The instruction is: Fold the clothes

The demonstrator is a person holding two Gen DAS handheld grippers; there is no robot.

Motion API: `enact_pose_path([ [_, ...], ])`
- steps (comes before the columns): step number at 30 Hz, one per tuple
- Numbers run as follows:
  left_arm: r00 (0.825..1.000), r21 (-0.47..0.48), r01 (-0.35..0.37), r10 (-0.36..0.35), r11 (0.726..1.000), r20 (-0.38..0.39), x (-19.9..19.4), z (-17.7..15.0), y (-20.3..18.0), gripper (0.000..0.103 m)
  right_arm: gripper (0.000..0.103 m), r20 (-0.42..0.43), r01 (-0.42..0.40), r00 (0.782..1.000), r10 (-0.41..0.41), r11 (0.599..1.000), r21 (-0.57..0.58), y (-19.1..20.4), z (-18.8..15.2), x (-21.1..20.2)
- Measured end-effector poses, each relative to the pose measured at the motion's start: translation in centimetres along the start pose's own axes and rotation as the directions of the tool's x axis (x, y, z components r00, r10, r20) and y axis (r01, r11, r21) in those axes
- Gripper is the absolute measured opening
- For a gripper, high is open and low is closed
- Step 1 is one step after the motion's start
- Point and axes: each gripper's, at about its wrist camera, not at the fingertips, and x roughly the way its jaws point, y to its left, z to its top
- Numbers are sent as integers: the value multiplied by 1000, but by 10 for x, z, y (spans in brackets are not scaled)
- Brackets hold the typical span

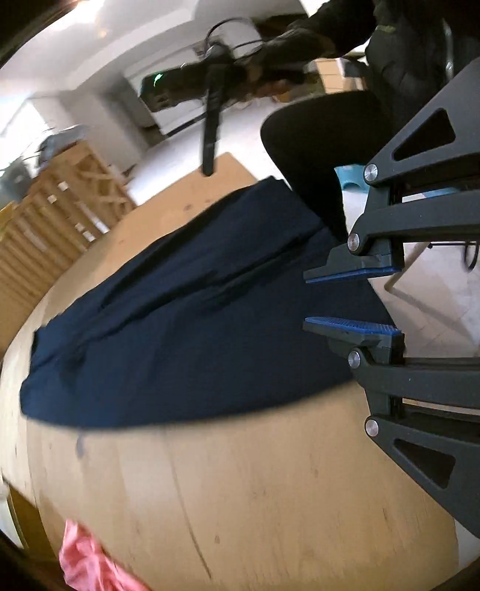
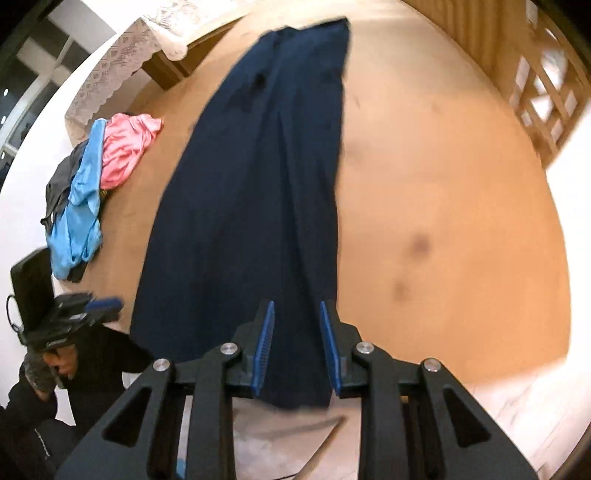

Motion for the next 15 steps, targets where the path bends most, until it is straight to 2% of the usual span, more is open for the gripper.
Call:
enact_pose_path([
  [2,1000,10,18,-18,1000,-8,12,0,-11,16,26,3,1,1000,-1,1000,18,-11,-19,3],
  [5,999,33,37,-37,999,-5,24,4,-35,16,26,2,3,1000,-3,1000,16,-14,-27,5],
  [9,1000,123,8,-4,992,-26,42,8,-64,19,26,-14,28,1000,-28,1000,1,-15,-29,16],
  [15,997,154,-5,17,988,-73,54,10,-71,19,26,-1,4,1000,-4,997,-72,-5,-45,8],
])
